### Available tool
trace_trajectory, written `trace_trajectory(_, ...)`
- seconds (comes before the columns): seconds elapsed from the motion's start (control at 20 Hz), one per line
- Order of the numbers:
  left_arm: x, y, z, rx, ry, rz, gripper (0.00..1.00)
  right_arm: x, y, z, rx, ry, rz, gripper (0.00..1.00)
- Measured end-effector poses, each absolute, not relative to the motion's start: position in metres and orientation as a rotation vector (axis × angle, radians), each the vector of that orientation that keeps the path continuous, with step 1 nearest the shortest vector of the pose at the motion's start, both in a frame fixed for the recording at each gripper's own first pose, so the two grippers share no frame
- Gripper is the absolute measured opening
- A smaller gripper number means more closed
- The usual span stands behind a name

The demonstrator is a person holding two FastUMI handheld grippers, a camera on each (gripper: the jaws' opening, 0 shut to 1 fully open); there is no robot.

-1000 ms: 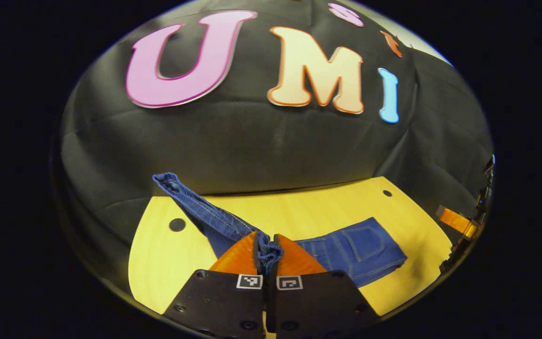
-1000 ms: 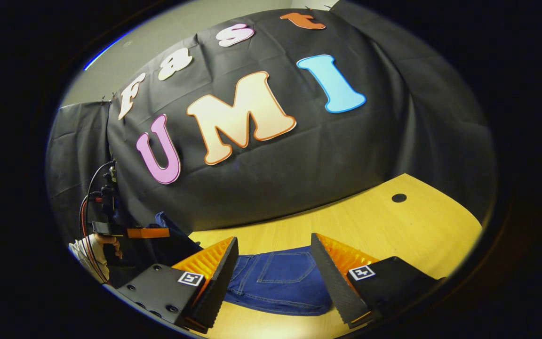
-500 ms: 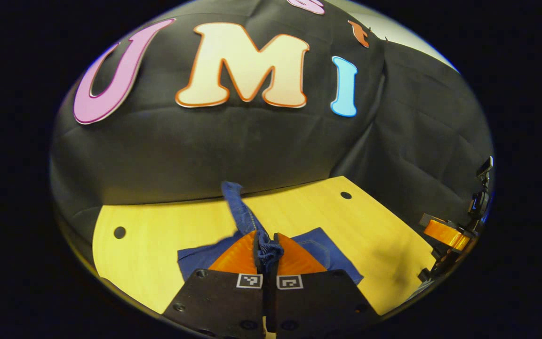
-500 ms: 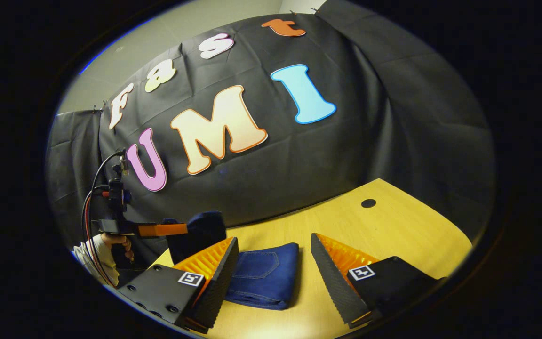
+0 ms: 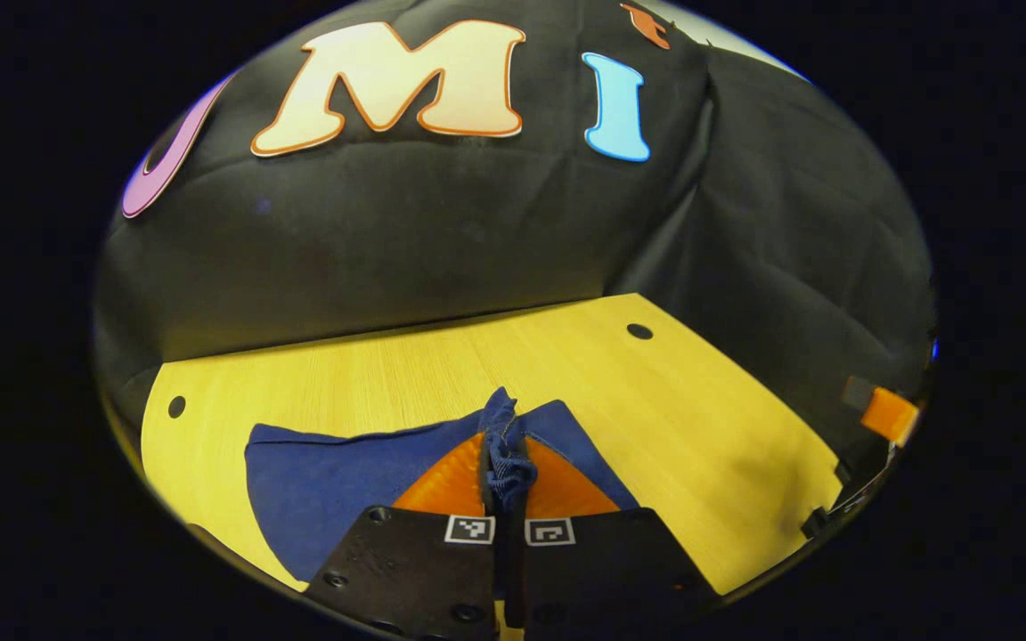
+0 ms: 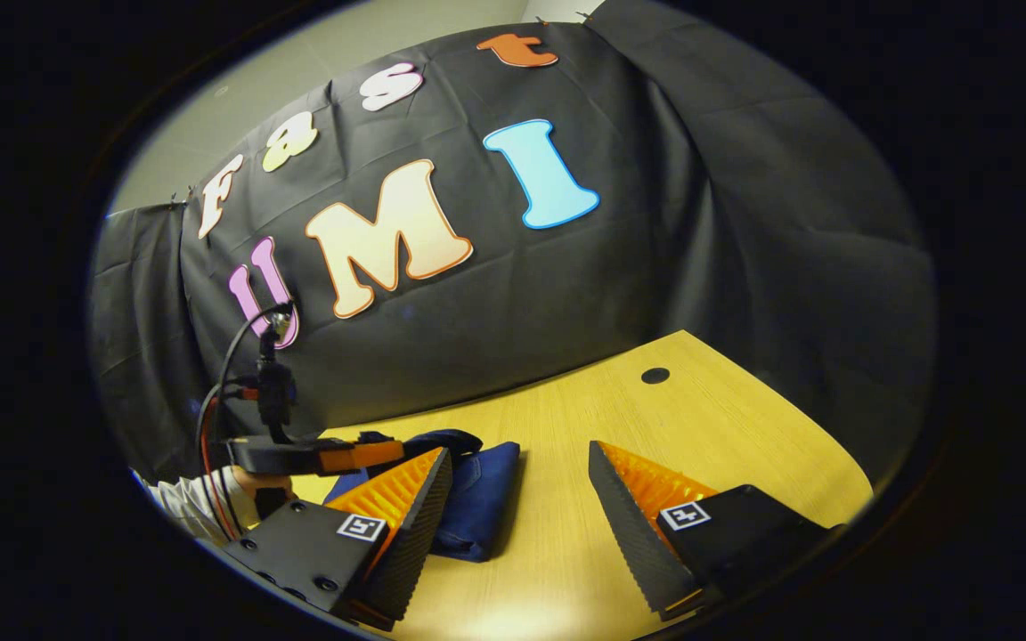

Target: Grasp the waist and the cuffs of the jeans and fold them to make the two legs overlap; first hold the waist and fold one-third of the jeans toward the cuffs, then hold the cuffs and fold the remaining one-third in the same direction to finish folding.

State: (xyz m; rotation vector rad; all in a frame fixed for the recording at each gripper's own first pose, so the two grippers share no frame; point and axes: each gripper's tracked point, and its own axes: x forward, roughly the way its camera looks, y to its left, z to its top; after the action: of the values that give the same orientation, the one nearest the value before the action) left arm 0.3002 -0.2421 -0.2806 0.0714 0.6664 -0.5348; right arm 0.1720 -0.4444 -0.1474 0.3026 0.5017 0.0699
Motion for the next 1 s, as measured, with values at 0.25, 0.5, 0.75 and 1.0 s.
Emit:
trace_trajectory(0.25,0.267,-0.246,-0.28,0.066,0.649,-0.484,0.6,0.16,-0.448,-0.14,0.275,0.498,0.084,0.99)
trace_trajectory(0.5,0.236,-0.193,-0.155,0.086,0.303,-0.402,0.97,0.158,-0.417,-0.061,0.154,0.301,0.126,0.98)
trace_trajectory(0.75,0.179,-0.124,-0.077,0.072,0.169,-0.346,0.96,0.123,-0.346,0.002,0.067,0.144,0.19,0.97)
trace_trajectory(1.0,0.127,-0.064,-0.027,0.046,0.086,-0.294,0.96,0.068,-0.283,0.024,0.059,0.116,0.232,0.94)
